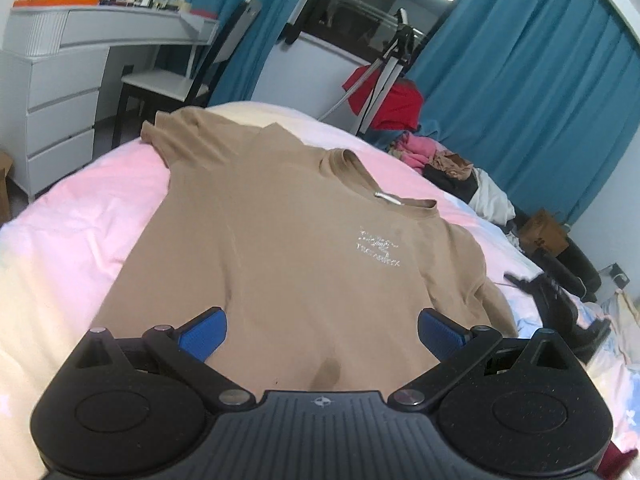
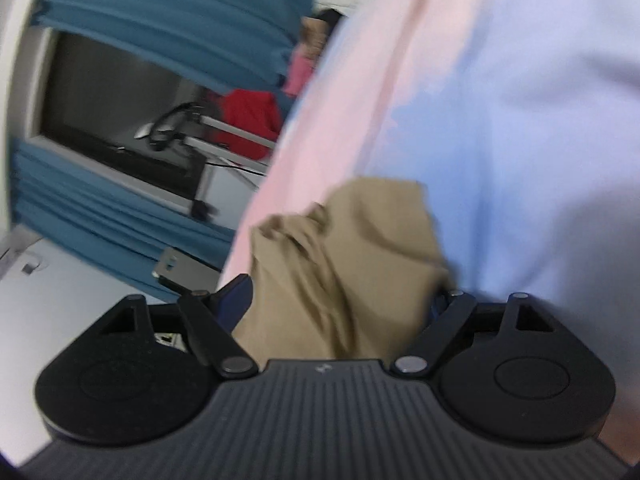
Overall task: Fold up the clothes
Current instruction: 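Grasp the shirt side edge with the right gripper, then fold the held side edge over toward the collar and open the right gripper, then grasp the opposite side of the shirt with the left gripper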
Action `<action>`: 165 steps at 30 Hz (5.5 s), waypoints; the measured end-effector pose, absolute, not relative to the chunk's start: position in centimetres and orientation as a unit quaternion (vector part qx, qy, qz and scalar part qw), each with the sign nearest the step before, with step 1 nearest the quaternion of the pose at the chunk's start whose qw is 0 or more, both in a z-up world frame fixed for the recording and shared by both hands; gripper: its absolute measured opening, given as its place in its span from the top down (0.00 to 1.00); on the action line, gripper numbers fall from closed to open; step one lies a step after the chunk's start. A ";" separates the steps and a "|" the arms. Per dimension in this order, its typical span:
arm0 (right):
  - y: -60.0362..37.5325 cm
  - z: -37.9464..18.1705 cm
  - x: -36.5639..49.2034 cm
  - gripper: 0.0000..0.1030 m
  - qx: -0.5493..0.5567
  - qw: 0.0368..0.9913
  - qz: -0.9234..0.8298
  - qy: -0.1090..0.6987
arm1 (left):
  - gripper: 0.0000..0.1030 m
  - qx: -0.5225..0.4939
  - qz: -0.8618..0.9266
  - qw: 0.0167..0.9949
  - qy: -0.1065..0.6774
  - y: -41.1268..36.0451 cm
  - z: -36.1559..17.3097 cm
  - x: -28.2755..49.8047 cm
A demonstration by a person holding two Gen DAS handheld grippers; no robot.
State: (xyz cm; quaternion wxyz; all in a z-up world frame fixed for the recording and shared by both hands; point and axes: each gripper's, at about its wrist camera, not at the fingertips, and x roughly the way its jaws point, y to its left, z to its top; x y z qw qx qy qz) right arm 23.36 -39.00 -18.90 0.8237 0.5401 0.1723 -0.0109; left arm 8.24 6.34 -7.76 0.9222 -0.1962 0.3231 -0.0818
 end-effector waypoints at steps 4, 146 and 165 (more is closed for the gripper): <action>-39.3 -18.5 26.3 0.81 0.495 0.850 -0.048 0.173 | 0.01 -0.197 -0.081 0.915 0.341 6.0 -9.0 9.0; -31.5 -4.5 0.5 0.39 0.244 0.952 -0.024 0.184 | 0.40 -0.166 -0.374 0.759 0.506 -4.1 -16.2 1.6; -31.1 -6.4 2.4 0.39 0.247 0.940 -0.035 0.235 | 0.98 -0.135 -0.406 0.757 0.494 -5.0 -16.2 1.2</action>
